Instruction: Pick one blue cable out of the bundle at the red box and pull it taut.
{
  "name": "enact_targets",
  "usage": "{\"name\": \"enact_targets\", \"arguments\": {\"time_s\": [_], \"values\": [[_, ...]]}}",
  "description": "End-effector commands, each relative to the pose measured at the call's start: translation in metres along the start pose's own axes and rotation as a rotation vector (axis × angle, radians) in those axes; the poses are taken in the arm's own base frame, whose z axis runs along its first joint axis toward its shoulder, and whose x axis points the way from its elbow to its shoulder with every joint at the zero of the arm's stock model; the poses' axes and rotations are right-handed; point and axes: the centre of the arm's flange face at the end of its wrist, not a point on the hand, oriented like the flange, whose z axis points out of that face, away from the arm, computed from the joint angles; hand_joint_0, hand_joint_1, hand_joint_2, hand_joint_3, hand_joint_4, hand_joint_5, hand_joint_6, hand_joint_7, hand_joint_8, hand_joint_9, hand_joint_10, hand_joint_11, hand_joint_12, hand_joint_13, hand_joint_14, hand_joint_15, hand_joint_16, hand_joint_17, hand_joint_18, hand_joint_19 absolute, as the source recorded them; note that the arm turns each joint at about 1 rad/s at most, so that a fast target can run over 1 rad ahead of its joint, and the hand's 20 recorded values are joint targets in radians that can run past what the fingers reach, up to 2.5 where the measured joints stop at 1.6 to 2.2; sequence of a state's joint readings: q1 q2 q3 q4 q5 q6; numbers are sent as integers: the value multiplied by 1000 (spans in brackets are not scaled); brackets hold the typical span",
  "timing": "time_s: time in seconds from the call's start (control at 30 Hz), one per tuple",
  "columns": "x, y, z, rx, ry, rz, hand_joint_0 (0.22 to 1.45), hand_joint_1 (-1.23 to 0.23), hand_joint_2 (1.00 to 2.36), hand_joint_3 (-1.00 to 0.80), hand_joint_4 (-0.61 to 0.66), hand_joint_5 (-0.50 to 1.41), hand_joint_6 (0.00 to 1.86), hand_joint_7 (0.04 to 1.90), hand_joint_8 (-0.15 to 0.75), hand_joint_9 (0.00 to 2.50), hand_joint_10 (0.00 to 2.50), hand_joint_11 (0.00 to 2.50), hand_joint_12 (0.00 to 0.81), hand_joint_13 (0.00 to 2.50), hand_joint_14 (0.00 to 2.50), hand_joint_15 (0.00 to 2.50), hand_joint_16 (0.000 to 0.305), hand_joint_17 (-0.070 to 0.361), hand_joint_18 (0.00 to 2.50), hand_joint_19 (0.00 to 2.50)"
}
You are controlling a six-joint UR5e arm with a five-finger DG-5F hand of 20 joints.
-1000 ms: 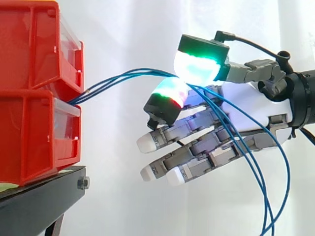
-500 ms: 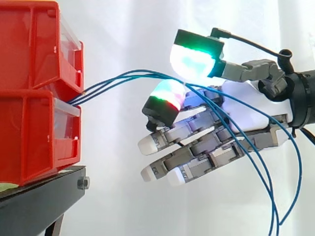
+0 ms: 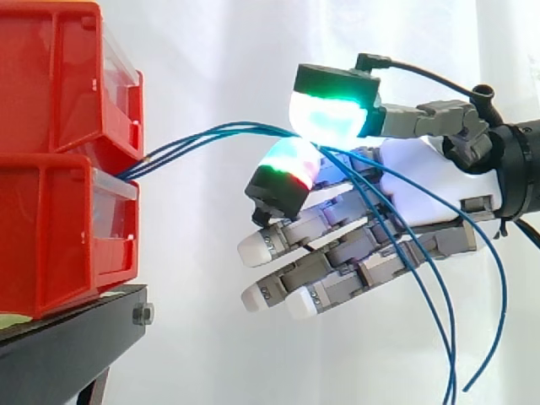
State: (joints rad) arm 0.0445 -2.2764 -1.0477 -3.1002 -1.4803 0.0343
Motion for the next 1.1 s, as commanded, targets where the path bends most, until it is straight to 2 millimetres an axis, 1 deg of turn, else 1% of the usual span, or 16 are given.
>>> {"name": "enact_targets", "arguments": {"time_s": [0.0,0.13,0.27,0.67,0.77,0.8,0.83,0.9,0.93,1.07], "values": [[0,0,0,0,0,-1,590,-793,1017,-80,81,-117,826,1039,256,586,3,180,371,138,0,0,58,130,260,125],[0,3,1,-6,0,0,606,-850,1019,-82,82,-128,830,1060,239,560,5,193,357,123,0,0,55,124,242,128],[0,2,0,-3,0,0,639,-896,1021,-123,50,-138,833,1069,225,531,4,195,352,113,0,0,54,122,231,116],[0,3,0,-2,0,0,715,-941,1017,-240,-56,-162,853,1010,210,488,4,186,353,82,0,0,54,123,212,95],[0,3,0,-2,0,0,728,-938,1014,-296,-26,-165,853,954,208,481,4,189,352,73,0,0,54,122,205,94],[0,3,0,-2,0,0,723,-939,1014,-304,-21,-165,852,953,208,481,4,185,352,73,0,0,54,122,205,94],[0,3,0,-2,0,0,721,-942,1011,-346,19,-164,846,930,206,480,4,182,351,70,0,0,54,122,200,99],[0,3,0,-2,0,0,701,-928,1009,-382,47,-160,834,964,206,478,4,182,352,70,0,0,54,123,200,107],[0,3,0,-2,0,0,662,-895,1004,-439,68,-152,826,990,210,494,4,173,352,74,0,0,54,122,199,110],[0,3,0,-2,0,0,596,-781,1000,-495,78,-140,815,1006,215,512,4,170,353,85,0,0,54,123,201,127]]}}
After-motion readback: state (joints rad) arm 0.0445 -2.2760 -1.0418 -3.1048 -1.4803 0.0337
